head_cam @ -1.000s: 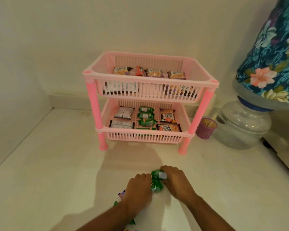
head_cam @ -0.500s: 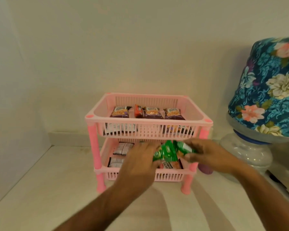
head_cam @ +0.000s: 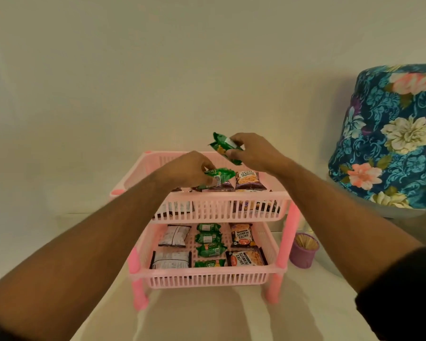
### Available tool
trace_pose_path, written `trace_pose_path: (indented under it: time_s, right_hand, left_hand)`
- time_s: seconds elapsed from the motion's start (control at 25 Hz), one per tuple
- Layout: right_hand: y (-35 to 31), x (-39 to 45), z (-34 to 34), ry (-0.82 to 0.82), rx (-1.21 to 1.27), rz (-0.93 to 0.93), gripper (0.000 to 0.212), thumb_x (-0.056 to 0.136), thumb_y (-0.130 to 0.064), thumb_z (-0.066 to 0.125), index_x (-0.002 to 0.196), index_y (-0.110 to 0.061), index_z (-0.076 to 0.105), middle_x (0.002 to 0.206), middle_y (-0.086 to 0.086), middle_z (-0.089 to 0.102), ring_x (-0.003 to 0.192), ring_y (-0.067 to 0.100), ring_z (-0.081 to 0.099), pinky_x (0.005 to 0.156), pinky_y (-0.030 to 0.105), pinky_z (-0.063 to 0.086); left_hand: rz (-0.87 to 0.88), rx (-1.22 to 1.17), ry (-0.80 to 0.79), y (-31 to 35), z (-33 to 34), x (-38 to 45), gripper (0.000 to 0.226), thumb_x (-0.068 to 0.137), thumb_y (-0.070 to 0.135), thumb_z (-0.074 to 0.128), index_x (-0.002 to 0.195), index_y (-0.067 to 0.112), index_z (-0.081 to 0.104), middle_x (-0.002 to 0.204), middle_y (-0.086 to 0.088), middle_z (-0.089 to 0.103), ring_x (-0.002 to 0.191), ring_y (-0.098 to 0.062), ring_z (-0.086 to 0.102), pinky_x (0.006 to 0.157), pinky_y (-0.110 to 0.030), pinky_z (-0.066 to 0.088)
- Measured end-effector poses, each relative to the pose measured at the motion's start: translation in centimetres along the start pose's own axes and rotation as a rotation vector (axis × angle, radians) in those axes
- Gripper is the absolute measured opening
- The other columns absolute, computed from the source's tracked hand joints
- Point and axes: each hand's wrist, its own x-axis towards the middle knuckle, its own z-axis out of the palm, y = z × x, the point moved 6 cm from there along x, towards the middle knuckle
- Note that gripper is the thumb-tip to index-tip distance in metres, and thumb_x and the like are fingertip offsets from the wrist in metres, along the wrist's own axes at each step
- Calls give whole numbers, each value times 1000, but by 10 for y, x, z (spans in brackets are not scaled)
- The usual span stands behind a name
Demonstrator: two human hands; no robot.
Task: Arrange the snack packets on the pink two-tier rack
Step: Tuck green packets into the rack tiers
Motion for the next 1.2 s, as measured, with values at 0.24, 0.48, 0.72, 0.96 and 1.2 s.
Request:
trace_pose_path:
  time_s: [0.24, 0.48, 0.72, 0.96, 1.2]
  right_hand:
    - [12, 23, 70, -301, -168, -13, 31, 92, -22, 67, 120, -10, 68, 112, 7, 70, 93, 21, 62, 82, 32, 48]
    - [15, 25, 107, -535, -231, -85, 30, 91, -18, 68, 121, -13, 69, 113, 4, 70, 97, 21, 62, 86, 35, 49]
    - [17, 28, 112, -505, -189, -59, 32, 88, -22, 73, 120, -19, 71, 113, 0, 72, 100, 20, 65, 89, 35, 52]
    - [14, 21, 109, -503, -260, -103, 38, 89, -24, 72, 126, -15, 68, 119, 3, 70, 106, 21, 65, 90, 33, 51]
    - [16, 11, 87, -412, -213, -75, 40, 90, -22, 70, 127, -10, 65, 120, 5, 69, 104, 18, 64, 92, 30, 48]
  left_hand:
    - [-93, 155, -252, -14, 26, 29, 41, 83, 22, 74, 124, 26, 69, 116, 4, 68, 94, -15, 62, 79, -26, 47]
    - [-150, 146, -345, -28, 40, 43, 33, 83, 8, 73, 115, 16, 74, 112, -2, 71, 81, -12, 64, 62, -21, 51]
    - [-205, 157, -428, -33, 51, 50, 37, 79, 17, 80, 115, 12, 72, 109, -4, 72, 86, -17, 70, 62, -25, 57]
    - [-288, 51, -511, -33, 55, 42, 42, 77, 14, 83, 117, 9, 70, 103, -9, 75, 89, -22, 75, 82, -39, 61]
    - [-220, -110, -249, -32, 18, 32, 18, 84, 20, 78, 98, 9, 74, 98, -5, 75, 92, -19, 71, 77, -30, 59]
